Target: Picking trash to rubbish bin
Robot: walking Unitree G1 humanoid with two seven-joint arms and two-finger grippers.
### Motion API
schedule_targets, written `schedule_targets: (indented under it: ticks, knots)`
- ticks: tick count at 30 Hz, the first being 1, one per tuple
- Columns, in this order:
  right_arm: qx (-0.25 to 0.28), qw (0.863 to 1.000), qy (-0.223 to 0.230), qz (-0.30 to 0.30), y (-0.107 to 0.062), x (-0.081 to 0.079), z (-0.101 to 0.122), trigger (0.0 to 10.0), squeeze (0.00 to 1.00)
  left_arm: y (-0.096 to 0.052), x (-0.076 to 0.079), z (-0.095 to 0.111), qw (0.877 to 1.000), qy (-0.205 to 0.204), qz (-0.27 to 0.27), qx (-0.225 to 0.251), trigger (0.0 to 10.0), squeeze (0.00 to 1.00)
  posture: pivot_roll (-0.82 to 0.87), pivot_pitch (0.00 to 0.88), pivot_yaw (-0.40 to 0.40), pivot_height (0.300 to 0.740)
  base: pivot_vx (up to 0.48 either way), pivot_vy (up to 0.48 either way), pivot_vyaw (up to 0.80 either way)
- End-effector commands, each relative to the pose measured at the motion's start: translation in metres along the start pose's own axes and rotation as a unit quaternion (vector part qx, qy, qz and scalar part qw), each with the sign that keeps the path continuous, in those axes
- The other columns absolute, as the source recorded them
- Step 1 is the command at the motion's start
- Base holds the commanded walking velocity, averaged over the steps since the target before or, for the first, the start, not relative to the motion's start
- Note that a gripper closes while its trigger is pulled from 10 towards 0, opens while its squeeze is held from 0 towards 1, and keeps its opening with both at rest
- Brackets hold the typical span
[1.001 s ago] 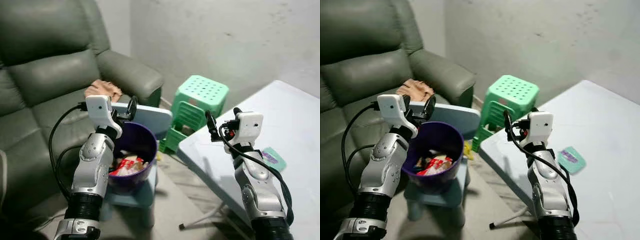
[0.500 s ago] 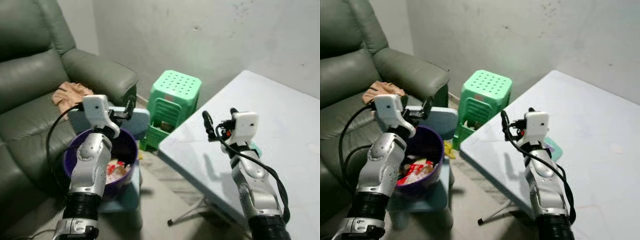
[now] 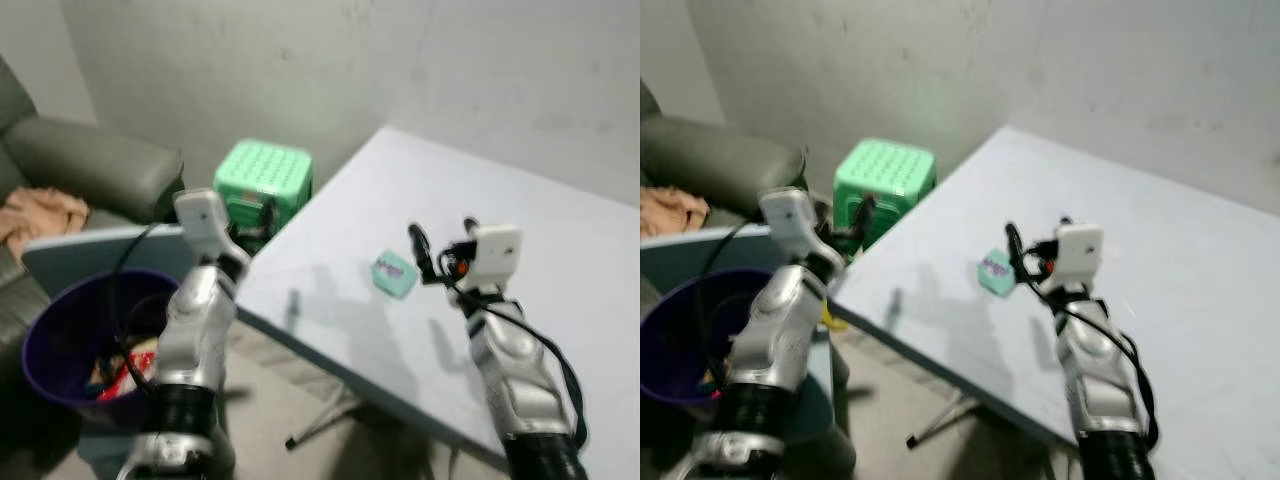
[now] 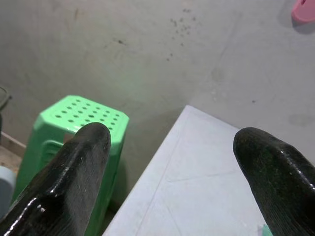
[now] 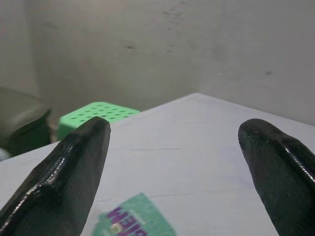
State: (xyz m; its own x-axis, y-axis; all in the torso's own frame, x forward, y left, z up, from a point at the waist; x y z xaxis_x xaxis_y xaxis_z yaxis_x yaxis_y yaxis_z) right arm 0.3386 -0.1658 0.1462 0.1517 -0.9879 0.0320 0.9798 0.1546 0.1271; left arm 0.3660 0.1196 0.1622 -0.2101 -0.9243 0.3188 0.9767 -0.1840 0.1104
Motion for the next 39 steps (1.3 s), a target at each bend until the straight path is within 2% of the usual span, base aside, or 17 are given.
schedule_targets:
  ticks: [1,4,8,12,13,14,15,21,26,27,28,33,39]
  knots:
    - [0.001,1.0,-0.011,0.015,0.0,-0.001,0.004,10.0,0.0,0.001,0.0,0.004,1.0,-0.002,0.003,-0.002,10.0,0.0,0.01,0.0,-0.082,0.74,0.0,0.0,0.0]
    - [-0.008,0.999,-0.027,0.025,-0.002,0.001,0.002,10.0,0.0,0.001,0.002,0.003,1.0,-0.002,-0.003,-0.008,10.0,0.0,0.01,0.0,-0.082,0.74,0.0,0.0,0.0]
    - [-0.029,0.995,-0.079,0.05,-0.007,0.005,-0.005,10.0,0.0,0.0,0.009,-0.005,0.999,0.009,-0.032,-0.03,10.0,0.0,0.01,0.0,-0.082,0.74,0.0,0.0,0.0]
    - [-0.054,0.993,-0.079,0.067,-0.011,0.009,-0.012,10.0,0.0,-0.007,0.018,-0.017,0.995,0.025,-0.074,-0.056,10.0,0.0,0.0,0.0,-0.085,0.74,0.0,0.0,0.0]
    - [-0.061,0.991,-0.089,0.075,-0.013,0.011,-0.014,10.0,0.0,-0.013,0.026,-0.026,0.99,0.052,-0.107,-0.075,10.0,0.0,0.01,0.0,-0.089,0.74,0.0,0.0,0.0]
    - [-0.061,0.991,-0.089,0.075,-0.013,0.011,-0.014,10.0,0.0,-0.013,0.026,-0.026,0.99,0.052,-0.107,-0.075,10.0,0.0,0.01,0.0,-0.089,0.74,0.0,0.0,0.0]
    - [-0.063,0.99,-0.096,0.08,-0.015,0.011,-0.015,10.0,0.0,-0.018,0.031,-0.032,0.985,0.066,-0.13,-0.088,10.0,0.0,0.0,0.0,-0.087,0.74,0.0,0.0,0.0]
    - [-0.058,0.988,-0.112,0.087,-0.018,0.014,-0.013,10.0,0.0,-0.027,0.04,-0.041,0.978,0.078,-0.162,-0.108,10.0,0.0,0.0,0.0,-0.087,0.74,0.0,0.0,0.0]
    - [-0.097,0.986,-0.094,0.097,-0.027,0.02,-0.026,10.0,0.0,-0.03,0.046,-0.044,0.974,0.08,-0.176,-0.115,10.0,0.0,-0.01,0.0,-0.084,0.74,0.0,0.0,0.0]
    - [-0.101,0.987,-0.082,0.096,-0.027,0.021,-0.028,10.0,0.0,-0.031,0.046,-0.044,0.974,0.081,-0.178,-0.115,10.0,0.0,-0.02,0.01,-0.084,0.74,0.0,0.0,0.0]
    - [-0.11,0.988,-0.05,0.096,-0.029,0.02,-0.033,10.0,0.0,-0.03,0.047,-0.043,0.973,0.082,-0.18,-0.114,10.0,0.0,-0.01,0.018,-0.084,0.74,0.0,0.0,0.0]
    - [-0.12,0.988,-0.003,0.1,-0.031,0.01,-0.044,10.0,0.0,-0.029,0.049,-0.038,0.974,0.084,-0.181,-0.109,10.0,0.0,-0.01,0.038,-0.082,0.74,0.0,0.0,0.0]
    - [-0.123,0.987,-0.002,0.106,-0.025,-0.002,-0.048,10.0,0.0,-0.028,0.046,-0.033,0.976,0.081,-0.175,-0.106,10.0,0.0,-0.01,0.066,-0.078,0.74,0.0,0.0,0.0]
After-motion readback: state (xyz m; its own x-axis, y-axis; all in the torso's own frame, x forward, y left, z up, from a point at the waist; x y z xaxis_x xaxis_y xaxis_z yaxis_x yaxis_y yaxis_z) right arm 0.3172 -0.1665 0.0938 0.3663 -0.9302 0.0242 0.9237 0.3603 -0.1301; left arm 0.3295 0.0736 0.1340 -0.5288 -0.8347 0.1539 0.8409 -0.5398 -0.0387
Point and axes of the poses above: a point about 5 cm out from each wrist's last joint towards the gripper, its own y axis pointing out of the wrist towards the gripper, its own z axis along the axis of the wrist's last joint, x = y × z, the point moved 2 cm from there along y, pointing out of the wrist towards the gripper, and after that the axes turned 2 degrees about -y, right-handed, at the moved point
